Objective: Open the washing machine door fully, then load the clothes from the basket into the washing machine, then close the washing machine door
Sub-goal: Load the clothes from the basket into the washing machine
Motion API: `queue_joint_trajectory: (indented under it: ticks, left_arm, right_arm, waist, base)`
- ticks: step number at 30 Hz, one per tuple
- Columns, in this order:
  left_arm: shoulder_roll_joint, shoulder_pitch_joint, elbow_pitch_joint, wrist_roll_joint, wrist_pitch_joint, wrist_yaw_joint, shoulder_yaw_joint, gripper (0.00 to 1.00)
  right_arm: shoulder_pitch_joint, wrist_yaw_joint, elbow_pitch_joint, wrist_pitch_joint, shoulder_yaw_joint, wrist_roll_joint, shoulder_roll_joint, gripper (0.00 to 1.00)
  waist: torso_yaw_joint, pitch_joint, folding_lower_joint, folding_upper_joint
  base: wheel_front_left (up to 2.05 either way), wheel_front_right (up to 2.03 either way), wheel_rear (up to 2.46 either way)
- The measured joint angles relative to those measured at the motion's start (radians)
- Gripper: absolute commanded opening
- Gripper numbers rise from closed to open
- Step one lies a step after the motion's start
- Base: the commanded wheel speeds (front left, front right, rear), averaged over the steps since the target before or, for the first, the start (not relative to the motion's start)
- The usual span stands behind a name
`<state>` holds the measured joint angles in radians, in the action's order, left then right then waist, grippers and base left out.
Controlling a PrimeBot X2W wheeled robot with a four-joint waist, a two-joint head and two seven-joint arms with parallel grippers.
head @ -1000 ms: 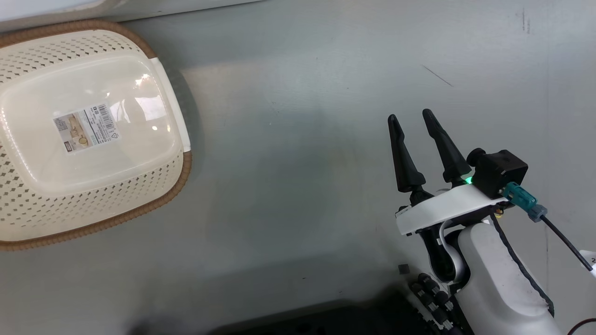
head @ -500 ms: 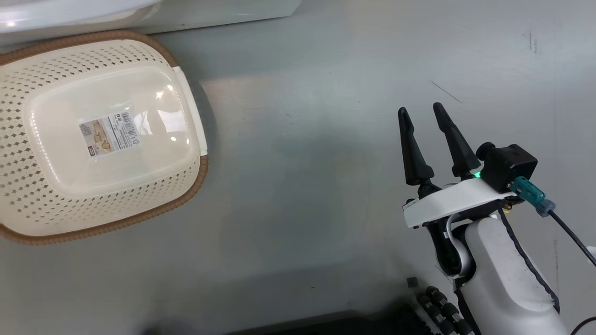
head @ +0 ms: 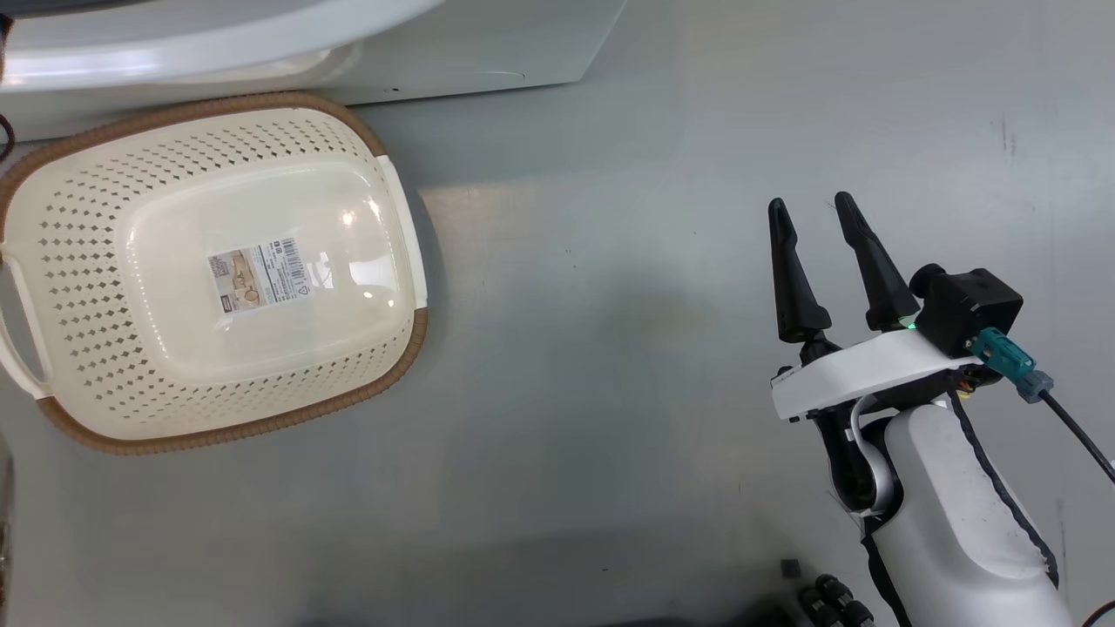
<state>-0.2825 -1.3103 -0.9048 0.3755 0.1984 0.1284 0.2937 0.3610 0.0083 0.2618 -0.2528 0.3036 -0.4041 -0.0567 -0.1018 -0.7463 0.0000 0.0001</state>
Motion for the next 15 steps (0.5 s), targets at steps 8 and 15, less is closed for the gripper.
queue_joint_trajectory:
  ticks: [8,15]
  left_arm:
    - [0.022,0.089,-0.026,0.027,0.033,0.000,0.006,1.00]
    - [0.029,0.143,-0.021,0.030,0.047,0.000,0.011,1.00]
  right_arm:
    - [-0.002,0.010,0.016,0.000,-0.015,0.013,0.000,1.00]
    - [-0.020,0.018,0.036,0.000,-0.029,0.019,0.000,1.00]
  waist:
    - [0.026,0.061,0.0000,0.0000]
    - [0.046,0.122,0.0000,-0.0001]
  base:
    - [0.00,0.00,0.00]
    - [0.00,0.00,0.00]
